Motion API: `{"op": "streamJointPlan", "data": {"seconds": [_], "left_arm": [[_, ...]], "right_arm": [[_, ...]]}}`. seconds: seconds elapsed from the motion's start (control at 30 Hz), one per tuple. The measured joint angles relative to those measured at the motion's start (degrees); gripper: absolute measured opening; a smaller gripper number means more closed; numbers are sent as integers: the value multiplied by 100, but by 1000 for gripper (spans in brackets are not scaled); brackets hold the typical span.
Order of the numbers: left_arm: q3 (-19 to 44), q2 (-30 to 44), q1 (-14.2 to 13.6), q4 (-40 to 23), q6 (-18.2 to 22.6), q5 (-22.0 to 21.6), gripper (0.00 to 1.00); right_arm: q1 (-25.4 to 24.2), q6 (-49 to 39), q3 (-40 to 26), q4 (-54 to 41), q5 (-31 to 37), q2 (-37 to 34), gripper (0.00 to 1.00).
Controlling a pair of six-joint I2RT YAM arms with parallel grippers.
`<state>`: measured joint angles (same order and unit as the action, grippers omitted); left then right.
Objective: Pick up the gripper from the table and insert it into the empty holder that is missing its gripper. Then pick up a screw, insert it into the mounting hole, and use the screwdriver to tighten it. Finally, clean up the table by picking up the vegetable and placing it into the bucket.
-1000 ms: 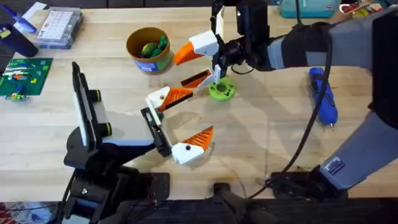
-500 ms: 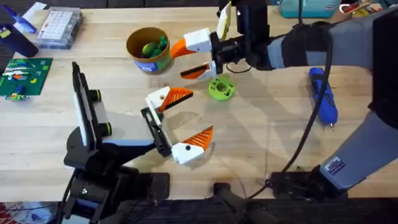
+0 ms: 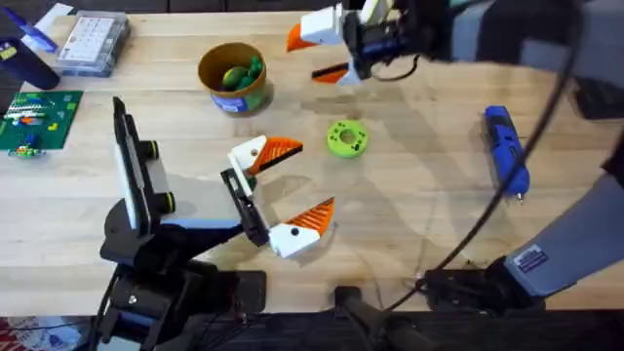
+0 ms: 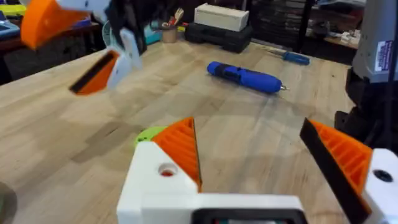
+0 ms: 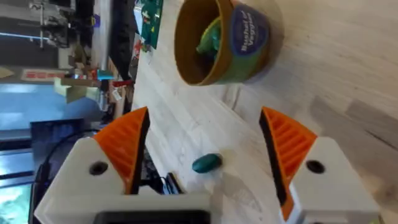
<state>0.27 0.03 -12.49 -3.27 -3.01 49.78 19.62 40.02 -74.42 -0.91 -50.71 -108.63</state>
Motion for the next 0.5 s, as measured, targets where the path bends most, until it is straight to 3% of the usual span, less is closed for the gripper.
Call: {"op": "streamJointPlan", "data": {"seconds": [0.2,0.5], "left_arm": [[0,0,0,0,0,2,993],[0,0,0,-1,0,15,993]], "right_arm": [[-114,-1095,-562,-1618,439,1010,996],[-569,-2244,-725,-4403,494,2721,996]]}}
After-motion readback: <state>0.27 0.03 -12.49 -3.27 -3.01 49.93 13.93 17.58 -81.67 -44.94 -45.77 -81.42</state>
